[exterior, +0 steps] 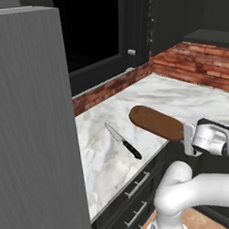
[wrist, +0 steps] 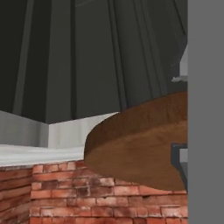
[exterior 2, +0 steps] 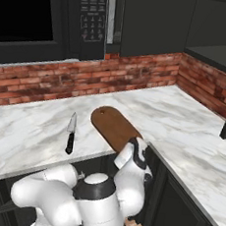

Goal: Move the cutting board and knife to the sink. Then move spray from the cabinet to the counter.

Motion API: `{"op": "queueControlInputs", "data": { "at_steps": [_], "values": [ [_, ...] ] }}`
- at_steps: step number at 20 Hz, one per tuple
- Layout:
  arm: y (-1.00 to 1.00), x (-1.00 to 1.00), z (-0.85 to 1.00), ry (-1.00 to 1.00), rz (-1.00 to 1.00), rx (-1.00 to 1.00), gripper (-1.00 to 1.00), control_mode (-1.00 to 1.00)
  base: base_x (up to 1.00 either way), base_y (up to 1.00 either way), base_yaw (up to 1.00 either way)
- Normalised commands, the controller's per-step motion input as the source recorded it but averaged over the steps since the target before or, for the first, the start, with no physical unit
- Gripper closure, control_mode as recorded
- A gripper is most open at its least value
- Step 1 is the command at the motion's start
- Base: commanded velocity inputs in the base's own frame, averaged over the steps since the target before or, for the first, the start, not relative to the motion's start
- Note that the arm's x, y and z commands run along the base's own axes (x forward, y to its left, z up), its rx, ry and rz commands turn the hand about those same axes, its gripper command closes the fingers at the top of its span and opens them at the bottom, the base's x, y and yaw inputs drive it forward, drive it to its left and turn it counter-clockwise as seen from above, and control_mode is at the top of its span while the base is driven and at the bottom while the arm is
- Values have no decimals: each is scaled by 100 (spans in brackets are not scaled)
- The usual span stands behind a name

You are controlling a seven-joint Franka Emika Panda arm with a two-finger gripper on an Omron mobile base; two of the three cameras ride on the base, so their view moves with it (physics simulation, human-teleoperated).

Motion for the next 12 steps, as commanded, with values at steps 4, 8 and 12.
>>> {"op": "queueControlInputs", "data": {
  "at_steps": [4,8,12],
  "values": [
    [0,3,0,0,0,1,100,-100,0,0,0],
    [0,-1,0,0,0,4,100,-100,0,0,0],
    [0,-5,0,-3,0,0,100,-100,0,0,0]
  ]
}}
